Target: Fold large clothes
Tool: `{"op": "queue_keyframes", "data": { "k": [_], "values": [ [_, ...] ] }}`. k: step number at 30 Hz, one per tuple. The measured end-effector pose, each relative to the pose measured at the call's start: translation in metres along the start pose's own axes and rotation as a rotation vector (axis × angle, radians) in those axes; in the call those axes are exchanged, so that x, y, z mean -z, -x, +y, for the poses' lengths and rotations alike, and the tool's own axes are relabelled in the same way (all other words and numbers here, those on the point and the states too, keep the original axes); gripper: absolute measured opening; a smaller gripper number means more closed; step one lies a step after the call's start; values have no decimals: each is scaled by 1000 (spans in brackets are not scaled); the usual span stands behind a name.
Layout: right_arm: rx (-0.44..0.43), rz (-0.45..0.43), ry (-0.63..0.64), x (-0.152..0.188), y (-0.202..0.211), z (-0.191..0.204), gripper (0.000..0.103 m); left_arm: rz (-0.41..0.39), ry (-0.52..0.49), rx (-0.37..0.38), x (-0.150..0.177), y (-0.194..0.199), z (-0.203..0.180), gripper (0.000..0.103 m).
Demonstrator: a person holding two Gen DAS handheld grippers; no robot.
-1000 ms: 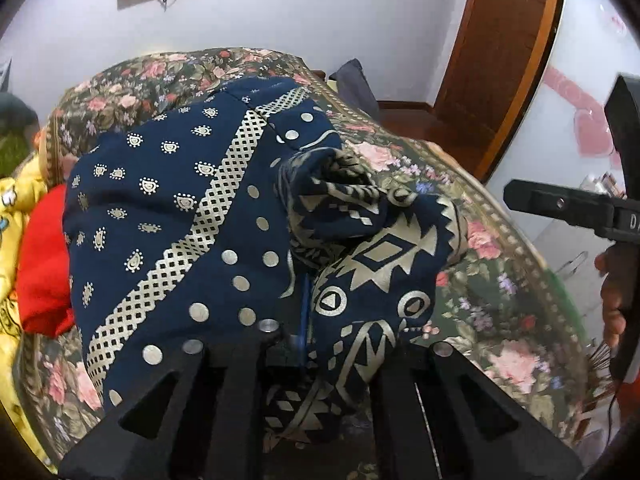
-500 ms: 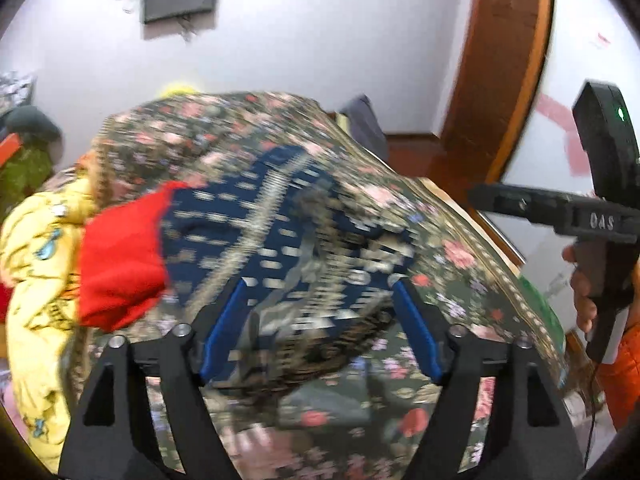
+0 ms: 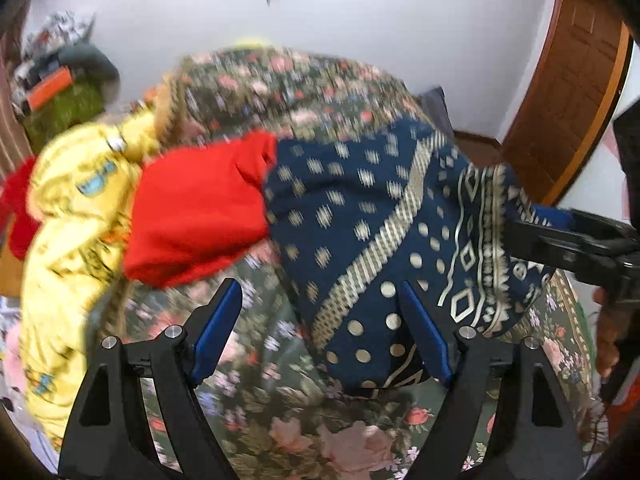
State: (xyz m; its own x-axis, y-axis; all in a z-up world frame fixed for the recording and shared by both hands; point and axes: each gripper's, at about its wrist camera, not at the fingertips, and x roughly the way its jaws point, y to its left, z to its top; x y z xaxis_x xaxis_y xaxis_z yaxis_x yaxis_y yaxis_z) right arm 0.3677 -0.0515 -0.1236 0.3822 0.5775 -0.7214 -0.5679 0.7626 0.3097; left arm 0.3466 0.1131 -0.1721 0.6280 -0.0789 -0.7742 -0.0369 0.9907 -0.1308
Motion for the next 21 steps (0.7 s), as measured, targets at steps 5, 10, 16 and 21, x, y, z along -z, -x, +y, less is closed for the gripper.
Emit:
{"op": "queue_keyframes", "data": {
  "k": [5, 10, 16, 21],
  "values": [
    [109, 49, -19, 2, -28, -26, 89, 28, 14, 52, 11, -21, -12, 82],
    [154, 67, -196, 17, -24, -90, 88, 28, -41, 50, 20, -28, -28, 83],
    [157, 79, -300, 46, 1, -124, 88, 1, -94, 17, 34, -10, -36, 83],
    [198, 51, -259, 48, 33, -114, 88, -32, -138, -54, 36, 13, -33, 82]
  ]
}}
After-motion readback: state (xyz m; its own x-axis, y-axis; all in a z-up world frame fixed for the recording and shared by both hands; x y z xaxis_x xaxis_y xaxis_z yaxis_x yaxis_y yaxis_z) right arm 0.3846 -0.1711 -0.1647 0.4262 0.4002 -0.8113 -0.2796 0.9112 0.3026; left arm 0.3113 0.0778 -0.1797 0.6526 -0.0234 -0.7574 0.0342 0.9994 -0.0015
